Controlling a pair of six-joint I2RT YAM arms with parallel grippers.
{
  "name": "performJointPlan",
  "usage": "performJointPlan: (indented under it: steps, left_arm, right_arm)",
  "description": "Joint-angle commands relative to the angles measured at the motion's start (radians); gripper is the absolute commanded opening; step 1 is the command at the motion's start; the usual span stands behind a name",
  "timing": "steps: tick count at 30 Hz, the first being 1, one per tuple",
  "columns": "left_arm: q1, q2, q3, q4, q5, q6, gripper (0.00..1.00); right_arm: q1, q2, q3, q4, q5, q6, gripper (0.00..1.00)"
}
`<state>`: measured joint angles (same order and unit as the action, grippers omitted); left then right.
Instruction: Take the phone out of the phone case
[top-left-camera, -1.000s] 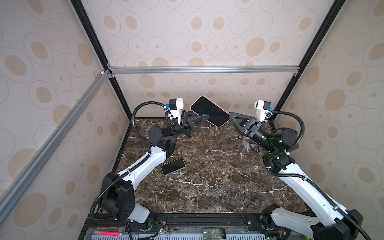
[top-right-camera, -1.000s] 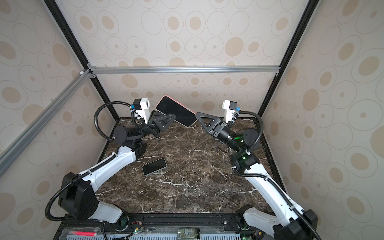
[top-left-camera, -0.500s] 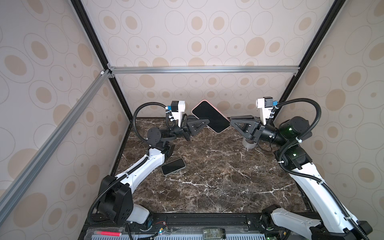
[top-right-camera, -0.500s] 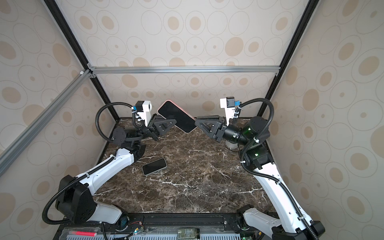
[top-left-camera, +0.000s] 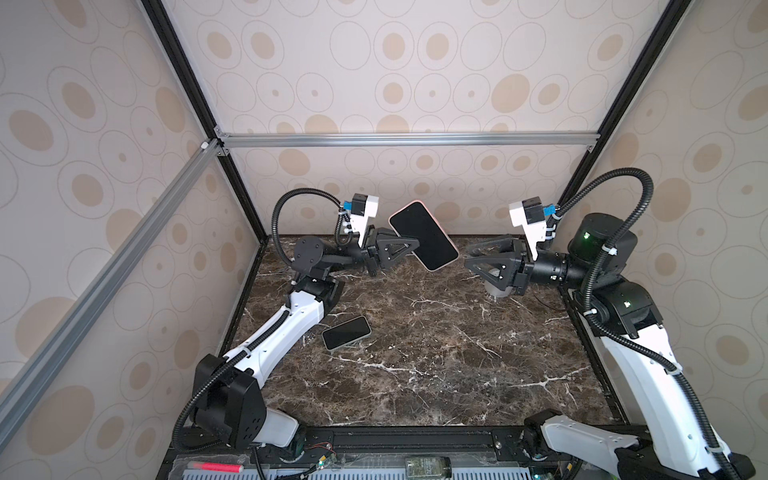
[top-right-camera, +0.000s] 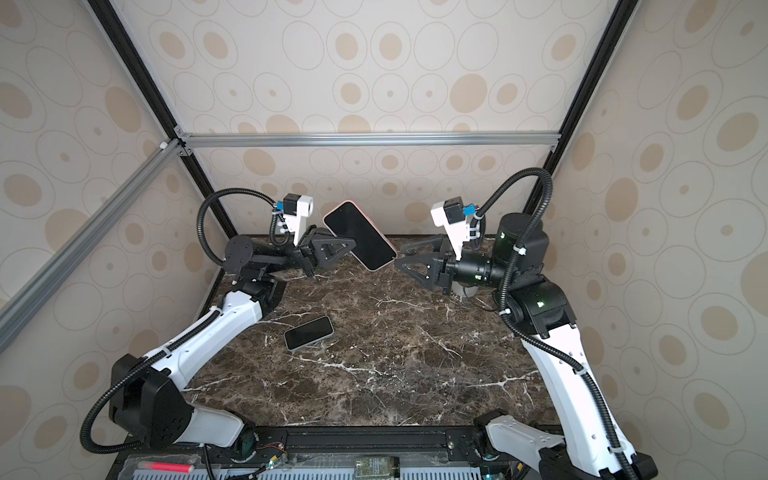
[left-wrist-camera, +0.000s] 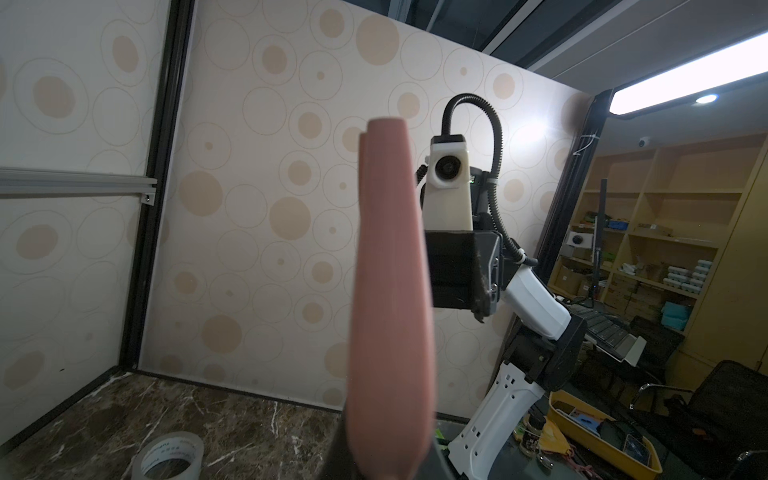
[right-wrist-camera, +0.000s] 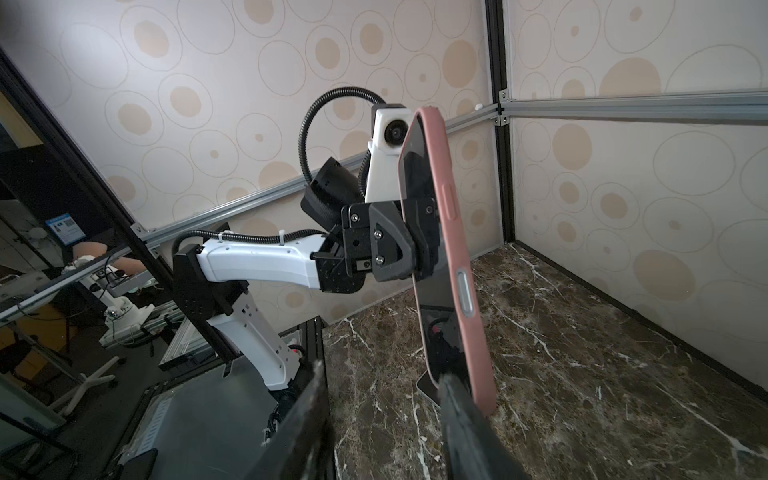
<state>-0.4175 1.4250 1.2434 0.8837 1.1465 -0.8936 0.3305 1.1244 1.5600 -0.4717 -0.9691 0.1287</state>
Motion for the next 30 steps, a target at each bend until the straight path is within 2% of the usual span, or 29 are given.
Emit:
performJointPlan:
  steps: [1, 7, 9, 12, 18, 25, 30]
  left_arm:
    - [0.039, -0.046, 0.112, -0.265, 0.100, 0.156, 0.00]
    - [0.067, -0.041, 0.114, -0.194, 0.214, 0.075, 0.00]
    - [0.073, -0.034, 0.123, -0.196, 0.253, 0.065, 0.00]
    - [0.081, -0.018, 0.124, -0.183, 0.295, 0.042, 0.00]
    - [0.091, 0.010, 0.114, -0.119, 0.320, -0.015, 0.00]
    - [0.106, 0.022, 0.110, -0.132, 0.324, -0.020, 0.00]
    - [0.121, 0.026, 0.114, -0.182, 0.325, 0.009, 0.00]
  right_arm:
    - [-0.005, 0.026, 0.025, -0.186, -0.026, -0.199, 0.47]
    - [-0.004, 0.065, 0.027, -0.268, -0.026, -0.340, 0.49]
    - [0.001, 0.076, 0.026, -0.293, -0.027, -0.404, 0.53]
    - [0.040, 0.109, 0.054, -0.342, 0.007, -0.484, 0.53]
    - [0.115, 0.213, 0.167, -0.505, 0.069, -0.662, 0.54]
    - [0.125, 0.249, 0.215, -0.558, 0.060, -0.751, 0.46]
    - [0.140, 0.288, 0.262, -0.632, 0.071, -0.791, 0.46]
